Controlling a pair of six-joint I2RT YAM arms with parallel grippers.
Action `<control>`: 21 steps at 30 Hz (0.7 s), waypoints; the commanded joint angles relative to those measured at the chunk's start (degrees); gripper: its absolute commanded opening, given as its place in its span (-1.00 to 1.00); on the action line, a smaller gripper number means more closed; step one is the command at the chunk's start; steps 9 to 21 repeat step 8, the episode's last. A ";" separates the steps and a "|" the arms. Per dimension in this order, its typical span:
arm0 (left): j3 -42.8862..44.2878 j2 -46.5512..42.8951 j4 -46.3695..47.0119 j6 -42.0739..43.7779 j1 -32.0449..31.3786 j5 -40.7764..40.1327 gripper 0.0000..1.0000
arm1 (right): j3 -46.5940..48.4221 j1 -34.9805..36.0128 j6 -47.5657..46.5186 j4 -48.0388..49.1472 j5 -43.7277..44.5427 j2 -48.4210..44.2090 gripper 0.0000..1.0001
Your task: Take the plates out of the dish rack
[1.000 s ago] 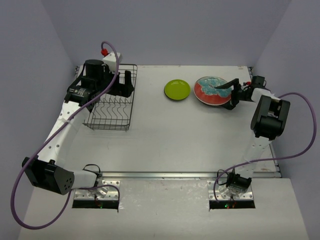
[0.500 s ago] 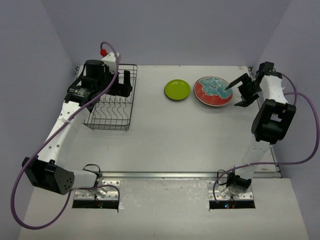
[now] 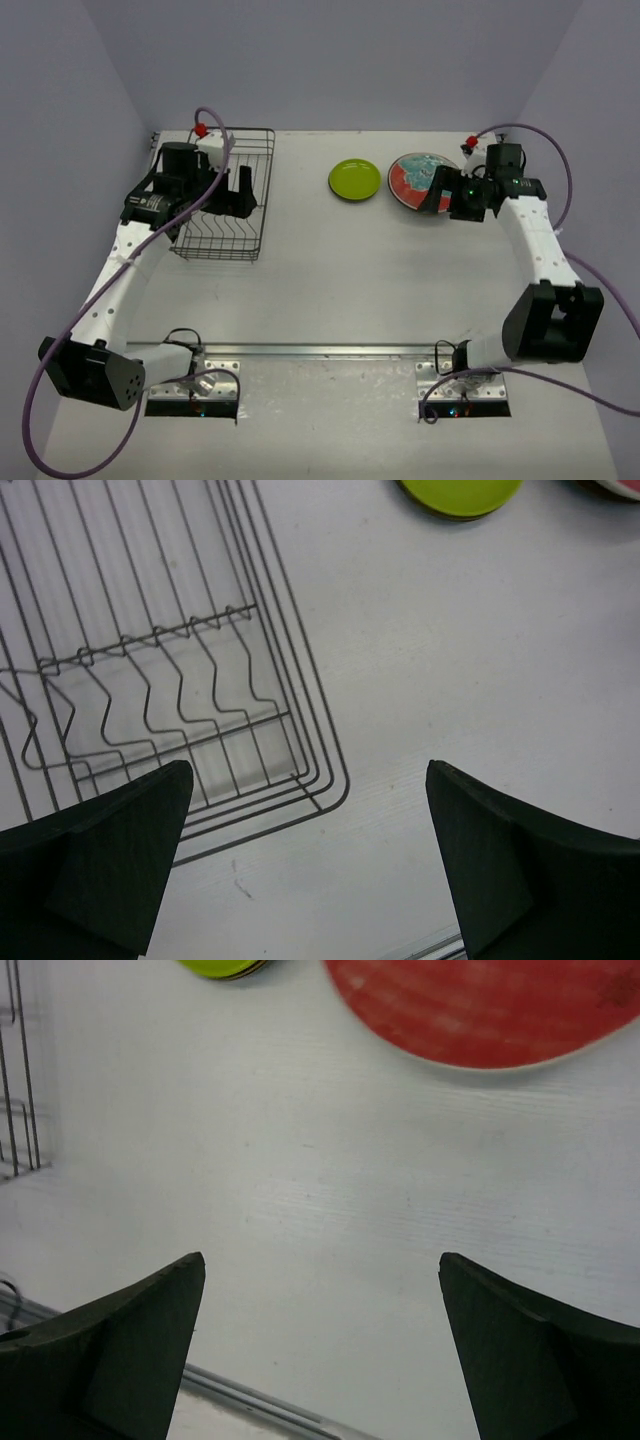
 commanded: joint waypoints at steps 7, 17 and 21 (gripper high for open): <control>-10.90 -10.12 5.86 1.27 8.15 -5.56 1.00 | -14.15 5.85 -11.78 12.39 10.47 -24.48 0.98; -11.41 -11.58 6.65 1.62 8.15 -5.97 1.00 | -16.41 5.85 -11.87 13.91 11.36 -26.62 0.98; -11.41 -11.58 6.65 1.62 8.15 -5.97 1.00 | -16.41 5.85 -11.87 13.91 11.36 -26.62 0.98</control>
